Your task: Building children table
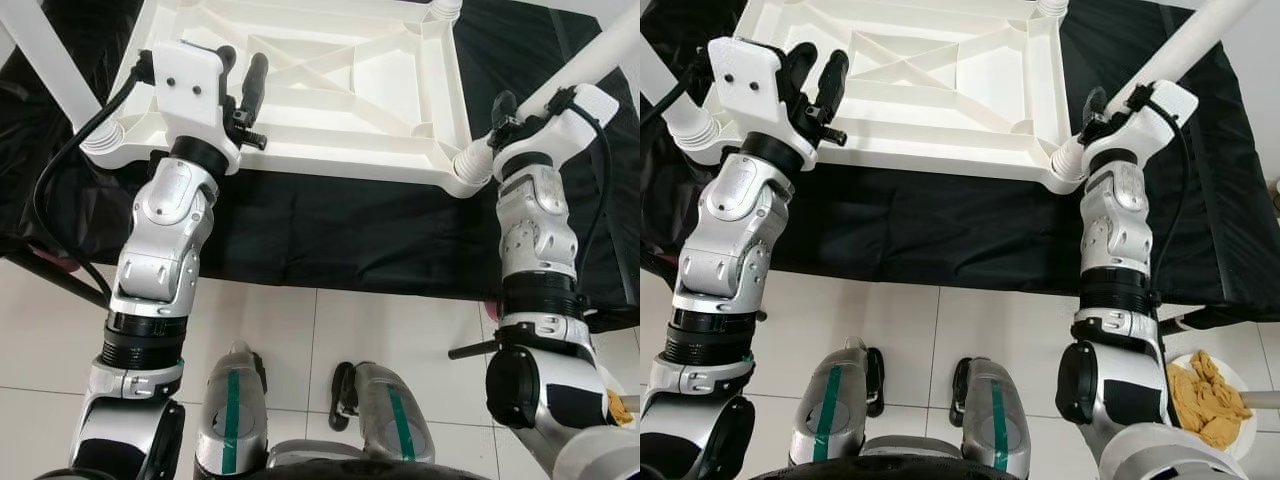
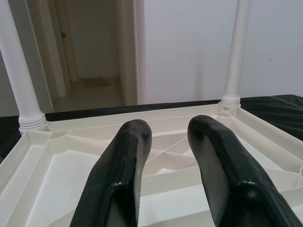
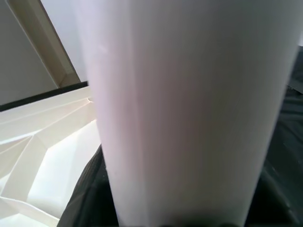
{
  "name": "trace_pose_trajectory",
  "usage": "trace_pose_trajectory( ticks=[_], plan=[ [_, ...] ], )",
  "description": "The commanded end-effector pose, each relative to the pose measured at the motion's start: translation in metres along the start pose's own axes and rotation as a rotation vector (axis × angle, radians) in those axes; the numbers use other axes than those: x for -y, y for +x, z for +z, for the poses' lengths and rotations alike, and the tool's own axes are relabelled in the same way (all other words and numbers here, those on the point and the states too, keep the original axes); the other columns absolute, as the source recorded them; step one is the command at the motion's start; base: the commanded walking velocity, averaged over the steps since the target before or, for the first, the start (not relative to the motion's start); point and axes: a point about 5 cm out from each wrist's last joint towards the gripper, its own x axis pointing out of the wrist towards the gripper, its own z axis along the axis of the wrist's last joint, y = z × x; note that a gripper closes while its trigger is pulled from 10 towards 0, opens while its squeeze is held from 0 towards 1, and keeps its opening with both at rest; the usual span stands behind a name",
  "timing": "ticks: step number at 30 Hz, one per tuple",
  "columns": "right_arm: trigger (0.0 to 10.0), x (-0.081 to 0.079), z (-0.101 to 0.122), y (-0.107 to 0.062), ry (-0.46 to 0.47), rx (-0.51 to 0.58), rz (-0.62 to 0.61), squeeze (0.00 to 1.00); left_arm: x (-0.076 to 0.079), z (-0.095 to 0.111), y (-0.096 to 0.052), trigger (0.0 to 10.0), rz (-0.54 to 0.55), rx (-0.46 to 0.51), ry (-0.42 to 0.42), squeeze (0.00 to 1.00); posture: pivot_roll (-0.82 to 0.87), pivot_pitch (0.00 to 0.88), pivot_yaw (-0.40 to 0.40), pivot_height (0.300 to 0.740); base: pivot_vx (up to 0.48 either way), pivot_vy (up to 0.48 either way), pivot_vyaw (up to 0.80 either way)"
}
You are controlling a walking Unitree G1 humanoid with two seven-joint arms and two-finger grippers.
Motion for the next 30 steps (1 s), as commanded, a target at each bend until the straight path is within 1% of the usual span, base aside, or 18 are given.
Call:
trace_pose_trajectory(
  ticks=[1,4,5,6,8,10,12,17,19,24,25,26,28,29,30],
  plan=[
    [10.0,0.002,-0.011,0.000,-0.043,-0.059,0.004,0.00,0.005,0.002,0.001,10.0,-0.065,-0.001,-0.004,0.00,0.09,0.055,-0.052,0.740,0.000,0.000,0.00],
    [10.0,0.000,-0.010,0.001,-0.058,-0.058,0.017,0.00,0.004,0.003,0.001,10.0,-0.064,-0.002,-0.004,0.00,0.09,0.055,-0.052,0.740,0.000,0.000,0.00],
    [10.0,-0.005,-0.010,0.003,-0.089,-0.057,0.040,0.00,0.003,0.004,0.000,10.0,-0.058,0.000,-0.001,0.00,0.10,0.059,-0.056,0.740,0.000,0.000,0.00],
    [10.0,-0.005,-0.010,0.003,-0.089,-0.057,0.040,0.00,0.003,0.004,0.000,10.0,-0.058,0.000,-0.001,0.00,0.10,0.059,-0.056,0.740,0.000,0.000,0.00],
    [10.0,-0.013,-0.012,0.003,-0.139,-0.056,0.084,0.00,0.001,0.006,-0.002,10.0,-0.048,0.003,0.000,0.00,0.11,0.061,-0.062,0.740,0.000,0.000,0.00],
    [10.0,-0.016,-0.013,0.003,-0.152,-0.058,0.097,0.00,0.000,0.006,-0.002,10.0,-0.044,0.003,0.001,0.00,0.11,0.062,-0.062,0.740,0.000,0.000,0.00],
    [10.0,-0.016,-0.013,0.003,-0.152,-0.058,0.097,0.00,0.000,0.006,-0.002,10.0,-0.044,0.003,0.001,0.00,0.11,0.062,-0.062,0.740,0.000,0.000,0.00],
    [10.0,-0.021,-0.017,-0.002,-0.187,-0.053,0.136,0.00,-0.001,0.007,-0.004,10.0,-0.030,0.000,0.006,0.00,0.11,0.073,-0.067,0.740,0.000,0.000,0.00],
    [10.0,-0.021,-0.017,-0.002,-0.187,-0.053,0.136,0.00,-0.001,0.007,-0.004,10.0,-0.030,0.000,0.006,0.00,0.11,0.073,-0.067,0.740,0.000,0.000,0.00],
    [10.0,-0.020,-0.019,-0.009,-0.202,-0.023,0.153,0.00,0.000,0.008,-0.005,10.0,-0.034,0.001,-0.006,0.00,0.11,0.075,-0.067,0.740,0.000,0.000,0.00],
    [10.0,-0.020,-0.020,-0.009,-0.205,-0.021,0.155,0.00,0.002,0.008,-0.005,10.0,-0.055,-0.004,-0.012,0.00,0.10,0.075,-0.066,0.740,0.000,0.000,0.00],
    [10.0,-0.019,-0.020,-0.010,-0.203,-0.019,0.158,0.00,0.011,0.006,-0.007,10.0,-0.122,-0.019,-0.023,0.00,0.10,0.075,-0.066,0.740,0.000,0.000,0.00],
    [10.0,-0.019,-0.020,-0.010,-0.203,-0.019,0.158,0.00,0.011,0.006,-0.007,10.0,-0.122,-0.019,-0.023,0.00,0.10,0.075,-0.066,0.740,0.000,0.000,0.00],
    [10.0,-0.020,-0.021,-0.010,-0.202,-0.018,0.161,0.00,0.016,0.005,-0.008,10.0,-0.171,-0.031,-0.032,0.00,0.10,0.076,-0.063,0.740,0.000,0.000,0.00],
    [10.0,-0.020,-0.021,-0.010,-0.194,-0.013,0.164,0.00,0.027,0.001,-0.011,10.0,-0.252,-0.057,-0.033,0.00,0.10,0.077,-0.063,0.740,0.000,0.000,0.00]
  ],
)
